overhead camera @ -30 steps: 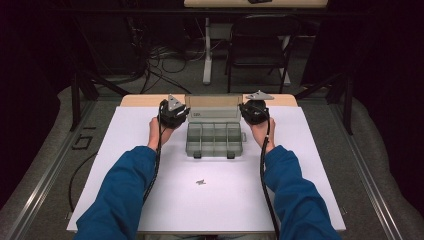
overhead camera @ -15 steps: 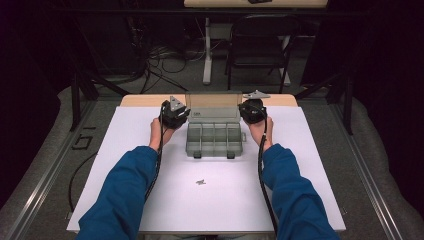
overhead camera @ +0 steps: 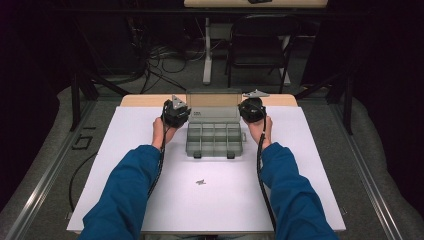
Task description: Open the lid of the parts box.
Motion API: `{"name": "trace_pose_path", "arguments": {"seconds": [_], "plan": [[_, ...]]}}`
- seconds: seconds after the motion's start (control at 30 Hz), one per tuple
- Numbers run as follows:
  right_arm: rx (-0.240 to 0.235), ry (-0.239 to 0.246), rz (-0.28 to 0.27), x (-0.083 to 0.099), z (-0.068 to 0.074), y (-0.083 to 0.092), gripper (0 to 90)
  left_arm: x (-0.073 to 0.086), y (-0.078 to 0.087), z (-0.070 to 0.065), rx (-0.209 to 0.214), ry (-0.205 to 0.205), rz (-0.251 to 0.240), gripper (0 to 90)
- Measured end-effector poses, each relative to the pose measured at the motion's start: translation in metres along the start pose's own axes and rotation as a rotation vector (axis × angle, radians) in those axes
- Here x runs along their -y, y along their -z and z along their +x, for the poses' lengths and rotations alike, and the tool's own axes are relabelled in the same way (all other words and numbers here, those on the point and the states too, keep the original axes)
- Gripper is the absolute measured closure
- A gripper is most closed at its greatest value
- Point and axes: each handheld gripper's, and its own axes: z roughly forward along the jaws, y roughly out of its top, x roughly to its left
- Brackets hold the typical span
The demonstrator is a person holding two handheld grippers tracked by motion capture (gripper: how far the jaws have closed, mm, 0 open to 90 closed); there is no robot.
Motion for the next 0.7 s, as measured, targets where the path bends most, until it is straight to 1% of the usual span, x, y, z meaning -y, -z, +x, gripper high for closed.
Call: {"name": "trace_pose_path", "arguments": {"seconds": [0.03, 0.1, 0.13, 0.17, 0.2, 0.27, 0.3, 0.43, 0.53, 0.57, 0.6, 0.7], "plan": [[-0.001, -0.002, 0.017, -0.0007, 0.0006, -0.0024, 82.5, 0.0000, -0.0009, 0.0001, -0.004, -0.002, 0.000, 77.1], [0.001, 0.000, 0.023, -0.0006, 0.0005, -0.0033, 81.4, 0.0002, -0.0012, 0.0000, -0.004, 0.001, 0.003, 76.9], [0.000, -0.005, 0.033, 0.0006, -0.0001, -0.0049, 79.3, 0.0012, -0.0018, 0.0001, -0.005, 0.003, 0.007, 74.8], [0.000, -0.005, 0.033, 0.0006, -0.0001, -0.0049, 79.3, 0.0012, -0.0018, 0.0001, -0.005, 0.003, 0.007, 72.9], [-0.001, -0.009, 0.036, 0.0014, -0.0007, -0.0052, 77.9, 0.0019, -0.0022, 0.0008, -0.004, 0.008, 0.004, 72.9], [-0.002, -0.021, 0.046, 0.0035, -0.0026, -0.0057, 75.3, 0.0037, -0.0023, 0.0032, 0.001, 0.027, 0.008, 69.5], [-0.001, -0.022, 0.046, 0.0037, -0.0033, -0.0055, 74.9, 0.0037, -0.0023, 0.0032, 0.001, 0.027, 0.008, 68.7], [-0.001, -0.021, 0.044, 0.0033, -0.0027, -0.0050, 75.5, 0.0040, -0.0029, 0.0025, -0.004, 0.026, 0.006, 68.7], [0.002, -0.013, 0.042, 0.0038, -0.0014, -0.0066, 78.4, 0.0046, -0.0040, 0.0021, -0.003, 0.024, 0.007, 69.7], [0.007, -0.011, 0.043, 0.0039, -0.0007, -0.0075, 79.4, 0.0051, -0.0051, 0.0019, -0.009, 0.020, 0.005, 70.0], [0.007, -0.011, 0.043, 0.0039, -0.0007, -0.0075, 79.4, 0.0057, -0.0061, 0.0010, -0.010, 0.025, 0.006, 70.0], [0.014, -0.009, 0.044, 0.0044, 0.0006, -0.0093, 80.5, 0.0064, -0.0074, 0.0002, -0.008, 0.019, 0.026, 71.4]]}}
